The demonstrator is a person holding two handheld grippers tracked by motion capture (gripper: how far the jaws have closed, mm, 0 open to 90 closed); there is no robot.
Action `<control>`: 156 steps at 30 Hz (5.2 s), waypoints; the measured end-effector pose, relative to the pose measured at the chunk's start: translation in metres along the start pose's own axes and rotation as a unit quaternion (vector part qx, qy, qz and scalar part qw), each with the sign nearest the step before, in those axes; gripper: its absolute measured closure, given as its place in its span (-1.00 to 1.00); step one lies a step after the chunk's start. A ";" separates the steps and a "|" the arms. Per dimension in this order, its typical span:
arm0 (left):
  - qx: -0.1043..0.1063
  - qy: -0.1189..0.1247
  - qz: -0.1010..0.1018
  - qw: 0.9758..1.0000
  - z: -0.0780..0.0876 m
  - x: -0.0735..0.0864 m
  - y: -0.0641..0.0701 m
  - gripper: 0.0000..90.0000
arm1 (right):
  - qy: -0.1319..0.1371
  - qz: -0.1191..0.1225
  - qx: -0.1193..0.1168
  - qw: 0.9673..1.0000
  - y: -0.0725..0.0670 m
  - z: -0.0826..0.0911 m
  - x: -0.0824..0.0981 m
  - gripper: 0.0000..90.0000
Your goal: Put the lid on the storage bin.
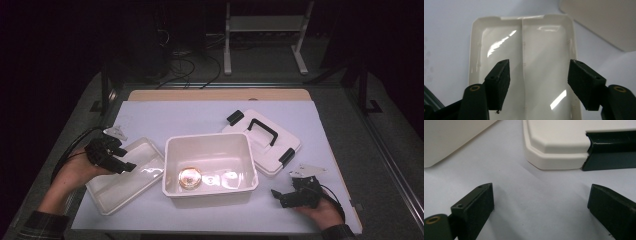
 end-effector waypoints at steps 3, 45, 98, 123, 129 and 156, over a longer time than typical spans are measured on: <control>-0.001 -0.002 0.006 1.000 -0.008 0.009 -0.002 -0.08 | 0.000 0.000 0.000 1.000 0.000 0.000 0.000 -0.86; 0.005 -0.025 0.027 0.999 -0.057 0.031 -0.011 0.97 | 0.000 0.000 0.000 1.000 0.000 0.000 0.000 -0.86; 0.029 0.045 -0.087 0.995 0.051 -0.087 0.013 0.97 | 0.000 0.000 0.000 1.000 0.000 0.000 0.000 -0.86; 0.089 0.042 -0.192 0.976 0.018 -0.167 0.072 0.97 | 0.001 0.000 0.000 1.000 0.000 0.000 0.000 -0.86; 0.103 0.045 -0.206 0.972 0.010 -0.181 0.084 0.97 | 0.001 -0.001 -0.001 1.000 0.000 0.000 0.000 -0.86; 0.144 0.034 -0.261 0.954 -0.031 -0.207 0.120 0.97 | 0.001 -0.002 -0.002 1.000 0.000 0.000 0.000 -0.86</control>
Point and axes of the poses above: each handheld gripper's, and its own axes: z roughly backward along the jaws, x roughly out of its underside, y roughly to its right, the point moved 4 cm from there along -z, roughly forward along the jaws, and after that the axes turned 8 degrees about -z, right-handed, at the moved point
